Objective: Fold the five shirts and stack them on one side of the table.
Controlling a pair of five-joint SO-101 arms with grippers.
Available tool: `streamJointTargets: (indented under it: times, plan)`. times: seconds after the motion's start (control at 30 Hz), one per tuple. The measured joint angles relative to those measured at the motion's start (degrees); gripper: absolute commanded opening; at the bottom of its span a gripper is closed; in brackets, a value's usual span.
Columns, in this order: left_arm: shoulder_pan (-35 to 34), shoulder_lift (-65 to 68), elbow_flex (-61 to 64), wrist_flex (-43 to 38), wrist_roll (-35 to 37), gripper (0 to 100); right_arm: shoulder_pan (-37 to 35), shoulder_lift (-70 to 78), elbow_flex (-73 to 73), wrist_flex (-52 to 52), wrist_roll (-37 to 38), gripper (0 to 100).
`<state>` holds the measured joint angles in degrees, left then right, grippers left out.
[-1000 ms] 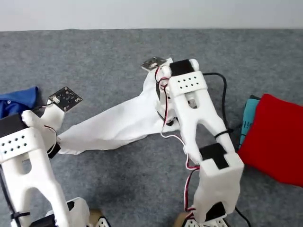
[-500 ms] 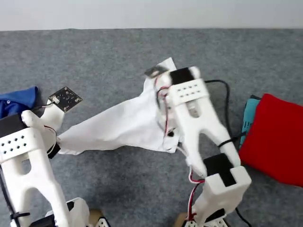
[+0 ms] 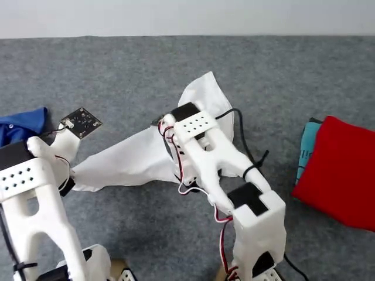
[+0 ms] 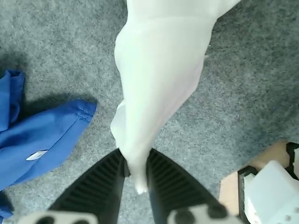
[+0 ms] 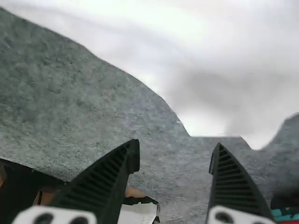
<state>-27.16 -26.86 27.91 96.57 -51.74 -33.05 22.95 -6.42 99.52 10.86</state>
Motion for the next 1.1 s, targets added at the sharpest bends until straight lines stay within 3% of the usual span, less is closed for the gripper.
streamJointTargets:
  times: [0.27,0.6,0.83,1.1]
  plan:
    - [0.0,0.0,0.0,0.0,0.0,0,-0.09,6.24,0.0,-6.68,1.49,24.2]
    - [0.0,0.0,0.0,0.0,0.0,0,5.98,11.16,-1.05,-9.76,6.07,24.0]
    - [0.09,0.0,0.0,0.0,0.0,0,6.77,12.04,-1.32,-10.37,6.42,1.3]
    - [0.09,0.0,0.0,0.0,0.0,0,9.14,15.03,-8.18,-6.95,8.09,1.0]
